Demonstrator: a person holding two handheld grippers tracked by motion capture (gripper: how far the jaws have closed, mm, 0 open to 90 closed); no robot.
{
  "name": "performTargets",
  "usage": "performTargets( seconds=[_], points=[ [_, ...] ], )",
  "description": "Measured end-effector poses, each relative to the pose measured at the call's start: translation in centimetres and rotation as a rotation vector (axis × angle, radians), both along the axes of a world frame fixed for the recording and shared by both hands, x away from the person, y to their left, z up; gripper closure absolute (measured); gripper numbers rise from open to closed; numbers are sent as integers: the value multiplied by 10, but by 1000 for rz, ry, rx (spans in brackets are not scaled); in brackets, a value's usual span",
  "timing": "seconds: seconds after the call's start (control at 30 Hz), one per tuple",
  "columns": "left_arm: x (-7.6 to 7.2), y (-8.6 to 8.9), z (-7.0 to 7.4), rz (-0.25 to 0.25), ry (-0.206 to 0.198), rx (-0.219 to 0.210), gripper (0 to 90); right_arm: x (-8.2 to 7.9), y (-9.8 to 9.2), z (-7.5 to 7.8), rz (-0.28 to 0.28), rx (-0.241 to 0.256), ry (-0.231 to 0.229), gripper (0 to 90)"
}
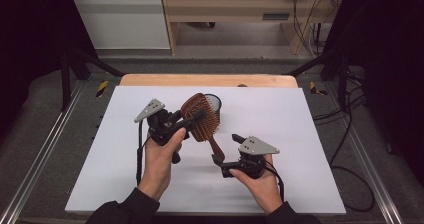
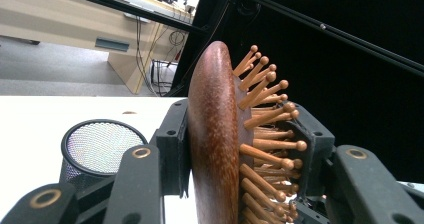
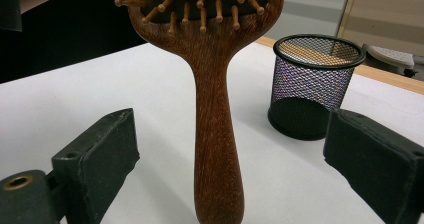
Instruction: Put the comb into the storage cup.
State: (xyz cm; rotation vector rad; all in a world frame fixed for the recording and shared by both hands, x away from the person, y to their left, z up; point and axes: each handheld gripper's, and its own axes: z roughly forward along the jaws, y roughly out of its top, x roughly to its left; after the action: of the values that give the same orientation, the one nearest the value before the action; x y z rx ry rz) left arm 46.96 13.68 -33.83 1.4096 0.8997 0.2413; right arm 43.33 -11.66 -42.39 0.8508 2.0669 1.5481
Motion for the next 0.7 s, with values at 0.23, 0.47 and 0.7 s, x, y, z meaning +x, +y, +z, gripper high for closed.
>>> performTargets(
  seconds=[0.23, 0.47, 0.7],
  points=[
    [0, -2, -1, -2, -1, 2, 515, 0, 1, -1, -15, -29, -22, 61],
    [-1, -2, 1, 5, -15, 16, 515, 0, 0, -3, -13, -41, -20, 56],
    [0, 1, 4, 20, -27, 31, 514, 1, -5, -2, -20, -38, -16, 57]
  ],
)
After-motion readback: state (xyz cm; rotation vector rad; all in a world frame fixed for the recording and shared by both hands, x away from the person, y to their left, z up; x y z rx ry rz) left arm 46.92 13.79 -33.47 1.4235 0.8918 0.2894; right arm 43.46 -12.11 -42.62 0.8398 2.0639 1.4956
